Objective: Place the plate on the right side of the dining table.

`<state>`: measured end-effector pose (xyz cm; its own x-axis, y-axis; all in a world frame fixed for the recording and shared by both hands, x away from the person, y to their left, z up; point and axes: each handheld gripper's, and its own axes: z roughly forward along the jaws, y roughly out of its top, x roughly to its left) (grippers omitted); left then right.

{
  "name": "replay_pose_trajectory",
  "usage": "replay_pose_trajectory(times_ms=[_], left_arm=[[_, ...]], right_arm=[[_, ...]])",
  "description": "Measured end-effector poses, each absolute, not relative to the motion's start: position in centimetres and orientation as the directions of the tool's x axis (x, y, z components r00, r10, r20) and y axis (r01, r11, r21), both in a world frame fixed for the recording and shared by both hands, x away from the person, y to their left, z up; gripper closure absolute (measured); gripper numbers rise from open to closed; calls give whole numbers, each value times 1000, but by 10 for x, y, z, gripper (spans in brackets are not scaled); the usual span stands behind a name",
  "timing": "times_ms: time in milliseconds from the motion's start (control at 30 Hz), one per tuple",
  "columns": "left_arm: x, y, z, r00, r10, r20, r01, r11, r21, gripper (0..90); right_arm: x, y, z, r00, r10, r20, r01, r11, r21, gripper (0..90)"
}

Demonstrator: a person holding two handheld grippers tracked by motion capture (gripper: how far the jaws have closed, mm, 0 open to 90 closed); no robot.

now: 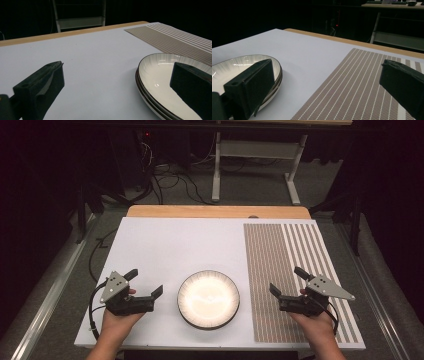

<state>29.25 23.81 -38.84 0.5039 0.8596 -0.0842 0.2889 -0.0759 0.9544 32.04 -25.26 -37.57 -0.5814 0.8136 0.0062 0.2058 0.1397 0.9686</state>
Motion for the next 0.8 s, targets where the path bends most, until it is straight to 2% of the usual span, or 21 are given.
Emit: replay_pose_trajectory(times_ms=[800], left_arm=[[291, 238, -388, 514, 853, -92, 288, -71, 955, 4]], right_arm=[[320, -252, -376, -581, 814, 2, 207, 145, 967, 9]])
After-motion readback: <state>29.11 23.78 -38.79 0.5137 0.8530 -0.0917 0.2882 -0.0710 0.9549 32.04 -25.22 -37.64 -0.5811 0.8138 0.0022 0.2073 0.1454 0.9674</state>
